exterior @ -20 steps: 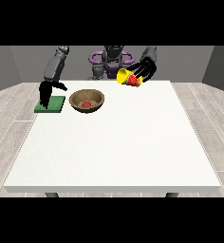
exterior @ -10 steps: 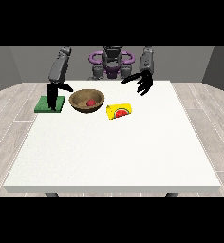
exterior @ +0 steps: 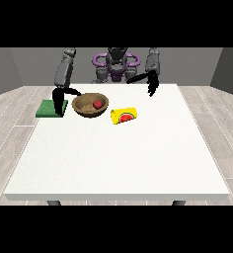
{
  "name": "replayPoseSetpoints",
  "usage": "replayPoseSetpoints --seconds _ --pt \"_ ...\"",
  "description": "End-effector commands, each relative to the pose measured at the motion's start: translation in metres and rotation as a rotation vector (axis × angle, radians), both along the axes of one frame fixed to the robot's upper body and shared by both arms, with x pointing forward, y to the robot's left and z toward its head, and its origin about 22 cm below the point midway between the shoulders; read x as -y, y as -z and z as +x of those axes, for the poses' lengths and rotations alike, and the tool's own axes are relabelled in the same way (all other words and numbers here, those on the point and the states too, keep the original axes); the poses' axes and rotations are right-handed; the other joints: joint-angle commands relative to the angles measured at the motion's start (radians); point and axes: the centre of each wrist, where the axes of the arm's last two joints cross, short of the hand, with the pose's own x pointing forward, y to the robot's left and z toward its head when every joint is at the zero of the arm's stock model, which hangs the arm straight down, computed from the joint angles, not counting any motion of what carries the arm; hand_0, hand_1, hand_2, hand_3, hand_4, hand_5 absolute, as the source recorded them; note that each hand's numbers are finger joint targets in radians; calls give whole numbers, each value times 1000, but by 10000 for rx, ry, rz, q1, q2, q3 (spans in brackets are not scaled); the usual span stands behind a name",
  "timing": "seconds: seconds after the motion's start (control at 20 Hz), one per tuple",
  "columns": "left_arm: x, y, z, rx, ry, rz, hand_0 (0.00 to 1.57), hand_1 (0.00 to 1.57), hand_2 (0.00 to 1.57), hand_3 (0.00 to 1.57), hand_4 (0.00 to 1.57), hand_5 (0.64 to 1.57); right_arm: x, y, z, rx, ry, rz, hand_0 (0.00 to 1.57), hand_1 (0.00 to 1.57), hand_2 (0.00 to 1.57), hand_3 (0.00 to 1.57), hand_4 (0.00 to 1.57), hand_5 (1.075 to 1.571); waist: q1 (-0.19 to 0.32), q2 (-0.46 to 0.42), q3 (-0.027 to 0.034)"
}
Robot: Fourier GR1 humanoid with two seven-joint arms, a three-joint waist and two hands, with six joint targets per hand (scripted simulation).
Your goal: Pick the cup and pour the ball into the bowl, then pick the bowl and place it on the pad
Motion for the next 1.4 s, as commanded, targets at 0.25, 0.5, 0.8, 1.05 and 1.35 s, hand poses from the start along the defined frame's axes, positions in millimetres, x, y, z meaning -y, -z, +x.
replayPoseSetpoints --seconds 0.25,0.5,0.8,1.05,1.35 --pt "12 -53 -1 988 1073 -10 0 0 0 0 0 1557 10 7 0 424 774 647 0 0 0 0 133 1531 969 1097 40" --pt "9 -37 -7 602 978 237 0 0 0 0 0 1559 -19 32 -9 -258 778 1053 0 0 0 0 227 1532 1168 590 29" --pt "-17 -14 -3 -555 464 50 0 0 0 0 0 1564 -46 21 8 -999 380 1078 0 0 0 0 362 1546 633 -563 23" --pt "-9 -25 -9 -428 576 -85 0 0 0 0 0 1564 -61 46 -7 -948 351 1416 0 0 0 0 366 1547 641 -441 32" --pt "-21 -42 -2 73 1095 100 0 0 0 0 0 1568 -43 48 -11 -3141 1665 -692 1571 1571 1571 1571 1045 1553 1400 98 23"
